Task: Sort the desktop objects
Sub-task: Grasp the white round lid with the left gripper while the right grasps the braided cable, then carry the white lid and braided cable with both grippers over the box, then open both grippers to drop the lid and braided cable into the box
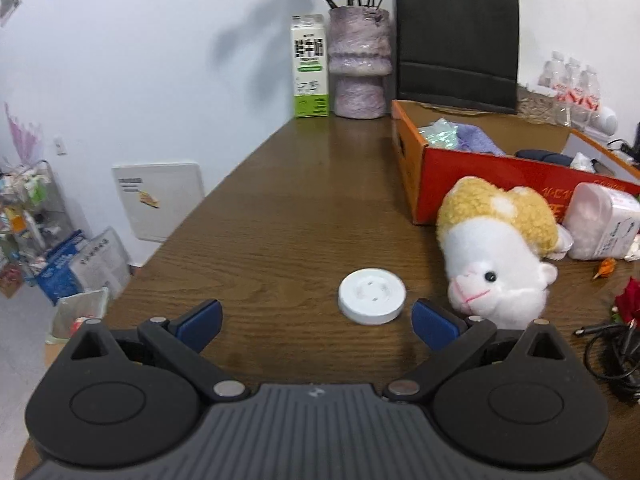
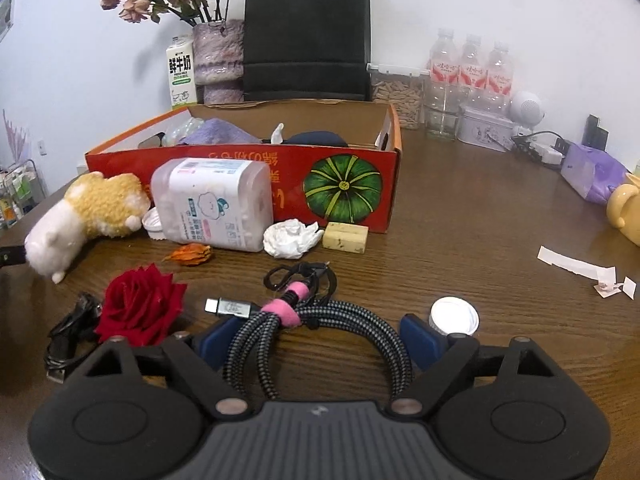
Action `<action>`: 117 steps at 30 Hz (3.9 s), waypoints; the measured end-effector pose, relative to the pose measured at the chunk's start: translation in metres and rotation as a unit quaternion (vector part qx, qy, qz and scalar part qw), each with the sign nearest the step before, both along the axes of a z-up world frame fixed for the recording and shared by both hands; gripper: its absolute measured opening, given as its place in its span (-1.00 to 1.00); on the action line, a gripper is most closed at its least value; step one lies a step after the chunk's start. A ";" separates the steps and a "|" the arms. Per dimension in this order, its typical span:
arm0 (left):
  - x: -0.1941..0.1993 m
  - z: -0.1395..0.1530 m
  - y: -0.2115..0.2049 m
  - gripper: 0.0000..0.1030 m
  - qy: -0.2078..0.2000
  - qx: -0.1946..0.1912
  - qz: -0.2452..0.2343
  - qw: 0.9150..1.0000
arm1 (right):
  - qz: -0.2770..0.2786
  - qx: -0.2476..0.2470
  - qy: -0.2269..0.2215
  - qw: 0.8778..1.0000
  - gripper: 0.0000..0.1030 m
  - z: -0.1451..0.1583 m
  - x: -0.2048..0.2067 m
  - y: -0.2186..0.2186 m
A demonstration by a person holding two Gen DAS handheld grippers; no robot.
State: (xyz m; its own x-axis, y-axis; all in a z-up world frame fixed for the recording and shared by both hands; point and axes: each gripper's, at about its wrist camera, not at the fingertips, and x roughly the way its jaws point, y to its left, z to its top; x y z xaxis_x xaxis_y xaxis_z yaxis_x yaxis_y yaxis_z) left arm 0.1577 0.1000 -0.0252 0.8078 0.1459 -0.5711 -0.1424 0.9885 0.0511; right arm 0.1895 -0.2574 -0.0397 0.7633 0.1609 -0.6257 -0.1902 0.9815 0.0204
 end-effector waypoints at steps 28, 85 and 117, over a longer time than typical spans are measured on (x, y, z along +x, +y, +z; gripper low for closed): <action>0.018 -0.001 -0.008 -0.23 0.006 -0.020 -0.040 0.999 | 0.005 0.004 -0.011 1.000 0.60 0.002 -0.001 0.002; 0.155 0.060 -0.093 -0.22 -0.091 -0.037 -0.049 0.994 | 0.077 0.024 -0.114 0.990 0.53 0.067 0.156 0.078; 0.146 0.057 -0.097 1.00 -0.111 -0.002 -0.029 0.993 | 0.067 0.042 -0.086 0.993 1.00 0.072 0.158 0.066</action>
